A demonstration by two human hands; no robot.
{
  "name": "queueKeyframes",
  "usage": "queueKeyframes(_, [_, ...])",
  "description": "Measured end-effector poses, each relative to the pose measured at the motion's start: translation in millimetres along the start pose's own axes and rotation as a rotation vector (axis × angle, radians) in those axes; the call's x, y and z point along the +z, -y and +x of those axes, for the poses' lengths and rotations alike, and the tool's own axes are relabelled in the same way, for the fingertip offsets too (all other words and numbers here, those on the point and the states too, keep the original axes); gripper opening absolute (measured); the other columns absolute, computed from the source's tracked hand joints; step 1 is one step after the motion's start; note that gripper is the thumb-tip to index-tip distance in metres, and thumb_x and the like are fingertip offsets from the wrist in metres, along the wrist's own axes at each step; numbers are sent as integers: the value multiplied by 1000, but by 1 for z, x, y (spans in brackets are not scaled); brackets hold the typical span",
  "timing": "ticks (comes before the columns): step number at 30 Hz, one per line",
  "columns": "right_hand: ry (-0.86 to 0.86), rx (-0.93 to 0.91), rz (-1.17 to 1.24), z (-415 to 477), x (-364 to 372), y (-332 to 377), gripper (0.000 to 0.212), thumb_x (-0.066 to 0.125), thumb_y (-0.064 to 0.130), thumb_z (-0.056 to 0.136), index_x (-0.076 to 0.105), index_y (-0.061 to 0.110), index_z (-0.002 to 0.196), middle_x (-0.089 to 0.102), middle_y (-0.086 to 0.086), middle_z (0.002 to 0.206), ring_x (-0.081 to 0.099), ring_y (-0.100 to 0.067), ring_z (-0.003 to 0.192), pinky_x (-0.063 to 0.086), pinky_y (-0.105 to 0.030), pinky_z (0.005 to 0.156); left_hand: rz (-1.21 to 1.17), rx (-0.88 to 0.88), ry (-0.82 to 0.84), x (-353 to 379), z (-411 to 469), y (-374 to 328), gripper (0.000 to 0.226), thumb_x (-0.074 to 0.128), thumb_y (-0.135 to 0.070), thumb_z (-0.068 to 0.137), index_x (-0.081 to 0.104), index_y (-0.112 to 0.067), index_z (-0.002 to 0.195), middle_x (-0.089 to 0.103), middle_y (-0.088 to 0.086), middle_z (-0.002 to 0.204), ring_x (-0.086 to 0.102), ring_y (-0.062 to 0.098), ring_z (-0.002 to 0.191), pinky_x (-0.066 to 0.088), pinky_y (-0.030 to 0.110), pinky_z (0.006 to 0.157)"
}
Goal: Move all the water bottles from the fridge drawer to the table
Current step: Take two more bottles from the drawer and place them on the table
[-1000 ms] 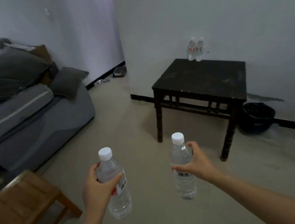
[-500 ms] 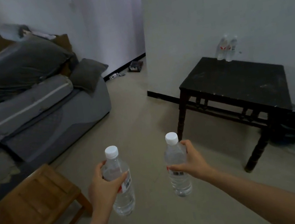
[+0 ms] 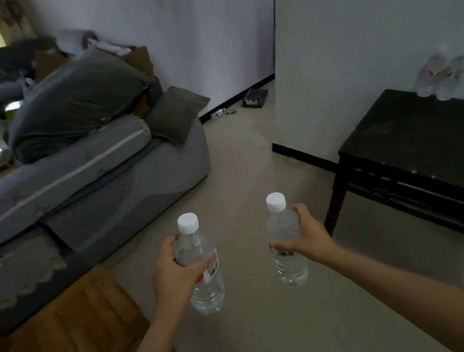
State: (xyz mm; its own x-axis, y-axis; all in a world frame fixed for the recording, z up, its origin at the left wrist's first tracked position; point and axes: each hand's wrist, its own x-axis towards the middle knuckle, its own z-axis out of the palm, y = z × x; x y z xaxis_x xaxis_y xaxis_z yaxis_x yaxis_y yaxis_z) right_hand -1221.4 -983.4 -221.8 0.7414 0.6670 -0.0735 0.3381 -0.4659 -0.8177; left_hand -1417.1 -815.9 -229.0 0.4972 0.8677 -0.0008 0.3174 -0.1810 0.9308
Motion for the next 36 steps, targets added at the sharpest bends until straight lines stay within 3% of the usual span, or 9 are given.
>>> queueKeyframes(2, [14, -5, 19, 25, 5, 6, 89, 83, 30, 63, 30, 13, 132, 52, 3, 107, 53, -13, 96, 47, -28, 85, 6, -17, -19, 1, 19, -1, 74, 84, -30, 58, 46, -27, 122, 58, -5, 111, 58, 19, 100, 50, 43, 88])
queueKeyframes(8, [58, 3, 0, 96, 27, 23, 91, 82, 29, 64, 29, 11, 135, 52, -2, 116, 52, -15, 102, 47, -28, 88, -12, -78, -51, 0, 89, 12, 64, 83, -28, 60, 47, -36, 112, 58, -14, 95, 58, 15, 89, 50, 34, 76])
queueKeyframes(13, [62, 19, -24, 168, 55, 41, 95, 83, 31, 63, 28, 12, 138, 51, -3, 126, 51, -15, 110, 45, -29, 93, -28, -82, -32, 0, 176, 29, 65, 84, -28, 58, 48, -36, 112, 58, -14, 94, 59, 16, 89, 51, 37, 80])
queueKeyframes(19, [-39, 57, -19, 252, 78, 80, 88, 83, 30, 64, 32, 14, 133, 52, 2, 121, 51, -16, 112, 46, -27, 92, -39, 2, 51, -9, 298, 18, 56, 84, -28, 59, 48, -37, 102, 61, -14, 90, 61, 17, 87, 50, 35, 78])
queueKeyframes(22, [-111, 70, 41, 282, 80, 95, 71, 83, 28, 62, 38, 24, 117, 53, 17, 100, 57, -12, 99, 47, -14, 72, -49, 51, 75, -7, 346, 3, 60, 83, -26, 62, 51, -27, 112, 61, -7, 97, 59, 19, 89, 48, 36, 81])
queueKeyframes(25, [-173, 134, 65, 306, 78, 94, 72, 84, 25, 61, 39, 22, 117, 57, 7, 104, 58, -12, 96, 49, -22, 78, -64, 62, 140, 4, 381, 0, 61, 83, -24, 63, 50, -26, 115, 59, -6, 100, 57, 20, 89, 47, 35, 81])
queueKeyframes(29, [-186, 185, 34, 332, 68, 82, 71, 84, 25, 59, 38, 25, 112, 55, 10, 99, 58, -8, 91, 46, -18, 73, -85, 46, 257, 30, 413, 6, 55, 84, -20, 62, 49, -31, 104, 61, -5, 98, 60, 21, 89, 48, 36, 82])
queueKeyframes(32, [-214, 236, 18, 359, 55, 65, 77, 85, 28, 58, 37, 21, 117, 53, 12, 98, 56, -8, 90, 44, -16, 70, -75, 12, 340, 67, 441, 11, 56, 84, -19, 62, 52, -26, 108, 63, -1, 101, 61, 23, 94, 49, 39, 85])
queueKeyframes(36, [-255, 261, -4, 406, 32, 39, 82, 85, 31, 57, 36, 20, 122, 54, 4, 107, 56, -15, 98, 47, -24, 77, -47, 45, 393, 122, 480, 4, 58, 86, -22, 58, 50, -30, 103, 62, -8, 95, 61, 18, 90, 49, 32, 78])
